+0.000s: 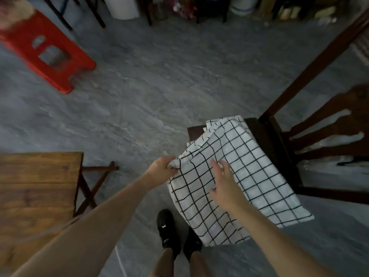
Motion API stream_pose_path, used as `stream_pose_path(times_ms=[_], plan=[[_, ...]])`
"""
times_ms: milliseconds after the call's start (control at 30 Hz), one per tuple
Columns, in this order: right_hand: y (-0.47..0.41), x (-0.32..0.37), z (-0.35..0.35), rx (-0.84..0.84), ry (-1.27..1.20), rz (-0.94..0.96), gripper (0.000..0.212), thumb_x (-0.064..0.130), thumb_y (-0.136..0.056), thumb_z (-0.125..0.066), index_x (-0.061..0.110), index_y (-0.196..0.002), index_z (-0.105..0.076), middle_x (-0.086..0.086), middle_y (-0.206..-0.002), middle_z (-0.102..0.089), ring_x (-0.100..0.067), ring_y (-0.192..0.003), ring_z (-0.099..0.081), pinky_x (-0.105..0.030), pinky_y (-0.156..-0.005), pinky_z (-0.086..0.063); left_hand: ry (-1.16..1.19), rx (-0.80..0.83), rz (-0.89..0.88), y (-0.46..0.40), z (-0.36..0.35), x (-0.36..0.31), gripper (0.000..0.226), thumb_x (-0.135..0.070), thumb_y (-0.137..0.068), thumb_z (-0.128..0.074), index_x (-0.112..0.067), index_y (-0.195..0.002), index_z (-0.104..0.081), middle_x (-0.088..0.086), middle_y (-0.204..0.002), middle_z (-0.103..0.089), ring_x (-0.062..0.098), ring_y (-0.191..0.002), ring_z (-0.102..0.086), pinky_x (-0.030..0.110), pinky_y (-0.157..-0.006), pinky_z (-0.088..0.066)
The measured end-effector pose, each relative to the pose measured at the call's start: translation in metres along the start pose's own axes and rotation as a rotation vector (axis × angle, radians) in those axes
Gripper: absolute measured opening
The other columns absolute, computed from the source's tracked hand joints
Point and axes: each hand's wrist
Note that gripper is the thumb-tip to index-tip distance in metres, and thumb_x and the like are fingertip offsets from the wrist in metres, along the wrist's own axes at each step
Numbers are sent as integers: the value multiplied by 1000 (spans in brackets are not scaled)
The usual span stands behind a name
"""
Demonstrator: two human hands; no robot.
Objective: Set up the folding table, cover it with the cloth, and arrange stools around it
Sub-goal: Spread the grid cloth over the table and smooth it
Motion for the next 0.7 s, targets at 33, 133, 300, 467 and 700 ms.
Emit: stream_pose_path(times_ms=[33,133,300,467,700], plan=[[-6,21,19,-1,28,70,92,12,-86,-67,28,-153,-5,0,-157,0,-20,-143,-22,-26,-100,-42,-48,-25,-23,11,15,-10,18,-24,-75,-57,-8,-83,-60,6,-81,-63,18,-79,-58,33,-71,-45],[-22,88,79,45,122,265,102,11,-82,-70,27,-155,-1,2,-161,-6,-19,-147,-13,-29,-114,-22,-154,-70,-157,46,61,-44,7,-5,-85,-56,-11,-83,-56,3,-79,-59,20,-78,-56,24,-69,-38],[-33,202,152,253,294,409,103,29,-74,-75,35,-153,-9,3,-133,-58,-18,-127,-46,-48,-119,-16,-366,-69,-451,117,144,-106,51,9,-80,-50,-12,-124,-62,8,-114,-68,17,-97,-59,24,-87,-44],[-33,321,179,329,373,623,14,28,-75,-72,36,-80,-62,15,-71,-59,-12,-72,-53,-29,-64,-42,-503,-272,-404,223,259,-112,28,5,-83,-52,-9,-103,-66,-1,-88,-64,19,-83,-55,20,-75,-36],[-10,480,156,263,183,768,33,32,-82,-73,19,-58,-53,9,-54,-47,-4,-53,-38,-25,-53,-30,-467,-713,-184,397,399,-36,29,5,-78,-55,-24,-76,-52,-9,-72,-55,2,-69,-45,19,-66,-31]])
Point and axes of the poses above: each hand's wrist, its own y-axis away from the middle knuckle, its own z-axis out of the back of the hand, x = y × z
